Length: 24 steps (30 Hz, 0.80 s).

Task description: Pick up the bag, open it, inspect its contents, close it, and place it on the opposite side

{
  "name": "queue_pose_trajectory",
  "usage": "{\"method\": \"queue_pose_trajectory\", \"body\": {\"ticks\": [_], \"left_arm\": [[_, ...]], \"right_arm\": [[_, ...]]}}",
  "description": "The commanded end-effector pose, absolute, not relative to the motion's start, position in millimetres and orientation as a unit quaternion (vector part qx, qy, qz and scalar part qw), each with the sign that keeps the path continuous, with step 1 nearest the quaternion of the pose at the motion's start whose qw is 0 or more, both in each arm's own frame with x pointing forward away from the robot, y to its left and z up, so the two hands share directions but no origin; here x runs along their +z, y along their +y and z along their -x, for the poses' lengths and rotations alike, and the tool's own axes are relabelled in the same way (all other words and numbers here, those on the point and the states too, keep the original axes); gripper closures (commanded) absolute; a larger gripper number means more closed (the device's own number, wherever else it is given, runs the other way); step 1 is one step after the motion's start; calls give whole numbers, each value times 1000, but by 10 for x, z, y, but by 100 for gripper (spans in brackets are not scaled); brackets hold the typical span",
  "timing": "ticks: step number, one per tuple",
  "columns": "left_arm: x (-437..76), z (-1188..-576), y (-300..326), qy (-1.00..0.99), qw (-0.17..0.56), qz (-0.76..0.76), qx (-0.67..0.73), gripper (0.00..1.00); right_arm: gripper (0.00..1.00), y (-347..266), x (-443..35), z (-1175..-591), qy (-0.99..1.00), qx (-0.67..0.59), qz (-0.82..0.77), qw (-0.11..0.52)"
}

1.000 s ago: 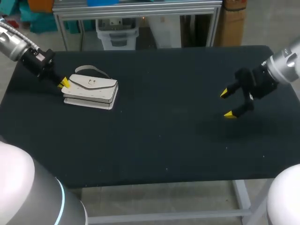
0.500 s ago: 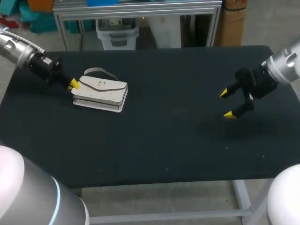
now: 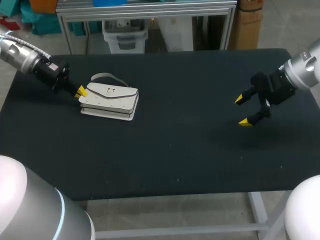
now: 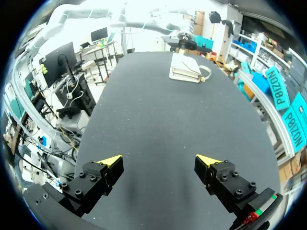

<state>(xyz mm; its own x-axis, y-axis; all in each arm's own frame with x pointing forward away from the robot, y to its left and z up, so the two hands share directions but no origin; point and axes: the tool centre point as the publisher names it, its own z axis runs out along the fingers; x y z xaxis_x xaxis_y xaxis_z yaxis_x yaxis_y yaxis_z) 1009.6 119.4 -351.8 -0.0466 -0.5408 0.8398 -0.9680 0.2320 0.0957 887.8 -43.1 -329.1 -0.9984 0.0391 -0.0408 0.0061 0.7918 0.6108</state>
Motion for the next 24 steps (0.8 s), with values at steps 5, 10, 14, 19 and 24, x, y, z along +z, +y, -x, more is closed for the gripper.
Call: {"method": "queue_pose_trajectory", "body": {"ticks": [5, 10, 14, 19, 24], "left_arm": [[-3506, -10035, 1169, -664, 381, -575, 287, 100], [-3501, -9818, 1019, -624, 363, -620, 308, 100], [-3488, -9629, 854, -572, 335, -673, 328, 100], [-3478, -9503, 675, -530, 295, -707, 364, 100], [-3464, -9400, 463, -507, 272, -715, 398, 100]], "right_arm": [[0, -437, -3293, -8876, 946, 323, -11, 26], [0, -437, -3293, -8876, 946, 323, -11, 26], [0, -437, -3293, -8876, 946, 323, -11, 26], [0, -437, -3293, -8876, 946, 323, -11, 26], [0, -437, -3293, -8876, 946, 323, -11, 26]]}}
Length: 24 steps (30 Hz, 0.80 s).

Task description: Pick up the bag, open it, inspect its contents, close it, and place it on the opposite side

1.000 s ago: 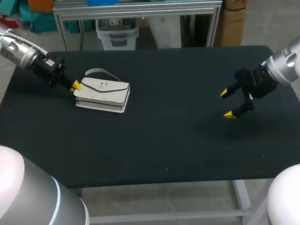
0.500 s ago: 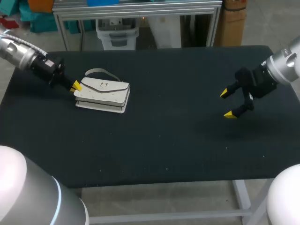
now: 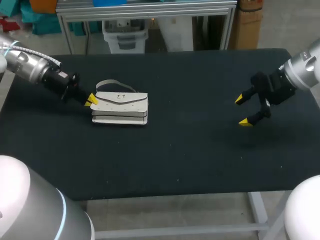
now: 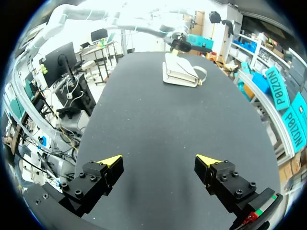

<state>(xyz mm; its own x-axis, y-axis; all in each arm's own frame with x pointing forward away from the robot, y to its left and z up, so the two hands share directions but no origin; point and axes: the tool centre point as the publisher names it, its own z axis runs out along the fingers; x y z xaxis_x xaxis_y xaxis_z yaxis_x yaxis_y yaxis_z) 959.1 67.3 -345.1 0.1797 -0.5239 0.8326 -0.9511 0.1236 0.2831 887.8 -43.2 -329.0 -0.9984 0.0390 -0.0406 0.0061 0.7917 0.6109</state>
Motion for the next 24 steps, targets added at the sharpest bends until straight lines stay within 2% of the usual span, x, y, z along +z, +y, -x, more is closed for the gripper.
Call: {"method": "queue_pose_trajectory", "body": {"ticks": [1, 16, 24], "left_arm": [[-3452, -9382, 437, -500, 264, -719, 405, 100], [-3407, -9277, 27, -480, 214, -712, 465, 100], [-3407, -9361, -187, -497, 217, -702, 462, 100]], "right_arm": [[0, -437, -3293, -8876, 946, 323, -11, 26], [0, -437, -3293, -8876, 946, 323, -11, 26], [0, -437, -3293, -8876, 946, 323, -11, 26]]}}
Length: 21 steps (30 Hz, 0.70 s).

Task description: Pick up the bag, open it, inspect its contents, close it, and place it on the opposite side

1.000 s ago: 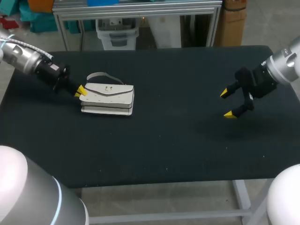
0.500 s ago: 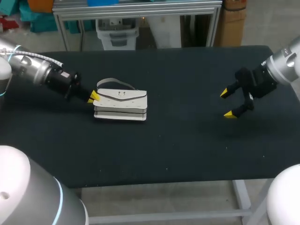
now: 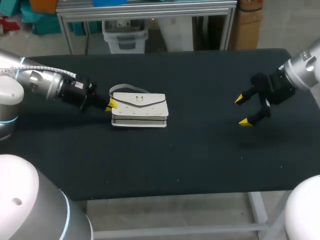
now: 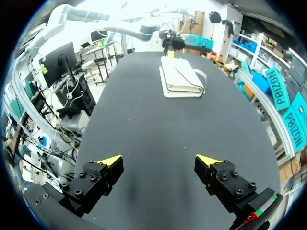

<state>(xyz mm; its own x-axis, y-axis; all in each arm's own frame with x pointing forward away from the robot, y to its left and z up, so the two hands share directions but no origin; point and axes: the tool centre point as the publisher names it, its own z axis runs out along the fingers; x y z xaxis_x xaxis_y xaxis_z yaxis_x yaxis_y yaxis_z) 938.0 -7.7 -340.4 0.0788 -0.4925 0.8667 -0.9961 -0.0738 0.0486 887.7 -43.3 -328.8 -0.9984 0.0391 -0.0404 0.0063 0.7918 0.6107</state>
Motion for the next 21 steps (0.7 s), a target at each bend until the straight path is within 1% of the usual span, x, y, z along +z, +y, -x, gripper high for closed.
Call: {"method": "queue_pose_trajectory", "body": {"ticks": [1, 7, 12, 21], "left_arm": [[-3410, -9362, -196, -497, 216, -702, 462, 100], [-3488, -9361, -358, -515, 235, -689, 453, 100], [-3539, -9358, -497, -555, 285, -663, 414, 100], [-3498, -9336, -552, -595, 336, -626, 376, 100]], "right_arm": [[0, -437, -3293, -8876, 946, 323, -11, 26], [0, -437, -3293, -8876, 946, 323, -11, 26], [0, -437, -3293, -8876, 946, 323, -11, 26], [0, -437, -3293, -8876, 946, 323, -11, 26]]}}
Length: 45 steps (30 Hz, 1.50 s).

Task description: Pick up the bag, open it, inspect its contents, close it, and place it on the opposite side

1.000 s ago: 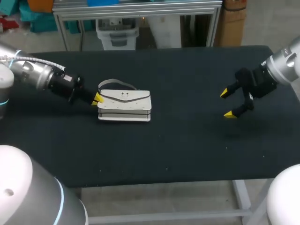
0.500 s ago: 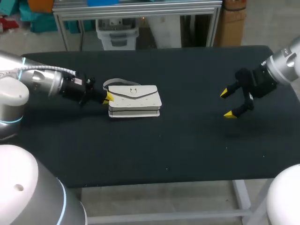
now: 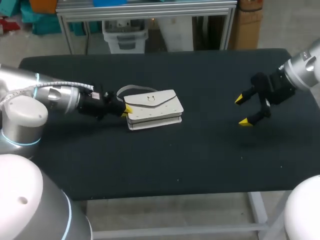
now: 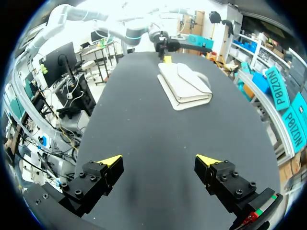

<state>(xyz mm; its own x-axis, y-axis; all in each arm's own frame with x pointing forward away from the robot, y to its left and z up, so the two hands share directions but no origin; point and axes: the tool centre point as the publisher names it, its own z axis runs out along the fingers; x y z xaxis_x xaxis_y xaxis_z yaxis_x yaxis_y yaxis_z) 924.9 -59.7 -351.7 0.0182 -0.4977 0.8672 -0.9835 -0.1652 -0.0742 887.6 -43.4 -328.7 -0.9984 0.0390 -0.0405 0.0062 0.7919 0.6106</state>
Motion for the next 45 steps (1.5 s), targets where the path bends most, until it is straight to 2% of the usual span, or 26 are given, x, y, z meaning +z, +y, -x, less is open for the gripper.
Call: {"method": "queue_pose_trajectory", "body": {"ticks": [1, 29, 30, 32, 33, 45], "left_arm": [[-3487, -9327, -546, -599, 343, -622, 370, 100], [-3663, -9189, -854, -610, 338, -624, 352, 100], [-3663, -9191, -851, -609, 338, -625, 352, 96], [-3657, -9196, -836, -606, 337, -628, 352, 15], [-3650, -9198, -824, -605, 337, -630, 352, 0], [-3353, -9264, -382, -590, 287, -658, 369, 0]], "right_arm": [[0, -437, -3293, -8876, 946, 323, -11, 26], [0, -437, -3293, -8876, 946, 323, -11, 26], [0, -437, -3293, -8876, 946, 323, -11, 26], [0, -437, -3293, -8876, 946, 323, -11, 26], [0, -437, -3293, -8876, 946, 323, -11, 26], [0, -437, -3293, -8876, 946, 323, -11, 26]]}}
